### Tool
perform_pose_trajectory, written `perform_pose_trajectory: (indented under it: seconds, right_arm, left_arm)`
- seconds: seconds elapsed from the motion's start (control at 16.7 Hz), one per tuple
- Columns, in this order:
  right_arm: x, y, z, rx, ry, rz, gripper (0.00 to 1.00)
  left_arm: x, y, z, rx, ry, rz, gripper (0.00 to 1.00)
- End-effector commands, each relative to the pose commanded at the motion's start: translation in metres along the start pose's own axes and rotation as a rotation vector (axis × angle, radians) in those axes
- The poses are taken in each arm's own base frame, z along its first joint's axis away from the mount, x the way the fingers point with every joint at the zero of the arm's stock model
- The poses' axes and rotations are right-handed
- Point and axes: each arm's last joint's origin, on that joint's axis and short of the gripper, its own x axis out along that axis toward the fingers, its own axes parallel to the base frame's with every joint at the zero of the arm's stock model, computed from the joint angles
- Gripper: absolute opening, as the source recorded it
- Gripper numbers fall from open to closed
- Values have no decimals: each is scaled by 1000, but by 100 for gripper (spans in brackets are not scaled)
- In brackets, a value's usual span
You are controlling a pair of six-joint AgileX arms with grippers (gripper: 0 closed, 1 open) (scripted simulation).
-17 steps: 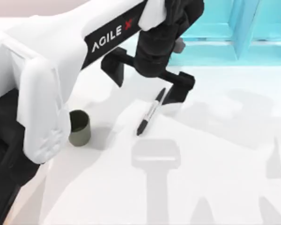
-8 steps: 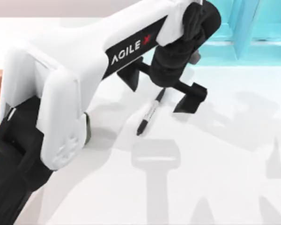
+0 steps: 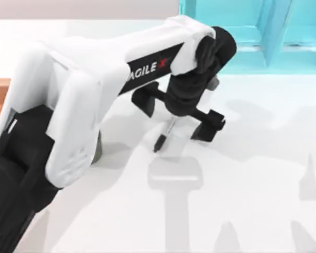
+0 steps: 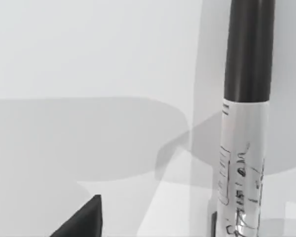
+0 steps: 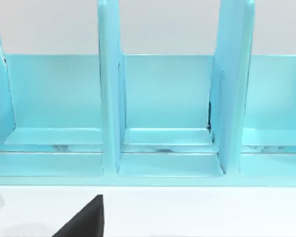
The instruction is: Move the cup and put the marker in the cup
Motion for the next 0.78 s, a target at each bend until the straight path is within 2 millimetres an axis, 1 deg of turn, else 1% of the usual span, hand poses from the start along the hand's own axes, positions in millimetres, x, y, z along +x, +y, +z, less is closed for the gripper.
perform_pose_trajectory:
  seconds: [0.12, 0.18, 0.42, 0.78]
  right_arm:
    - [0, 0, 0, 0, 0, 0, 100]
    - [0, 0, 0, 0, 0, 0, 100]
    - [0, 0, 0, 0, 0, 0, 100]
    - [0, 0, 0, 0, 0, 0, 100]
  left_arm:
    - [14, 0, -2, 0, 0, 0, 100]
    - [18, 1, -2, 0, 0, 0, 100]
    - [18, 1, -2, 0, 0, 0, 100]
    - [18, 1, -2, 0, 0, 0, 55]
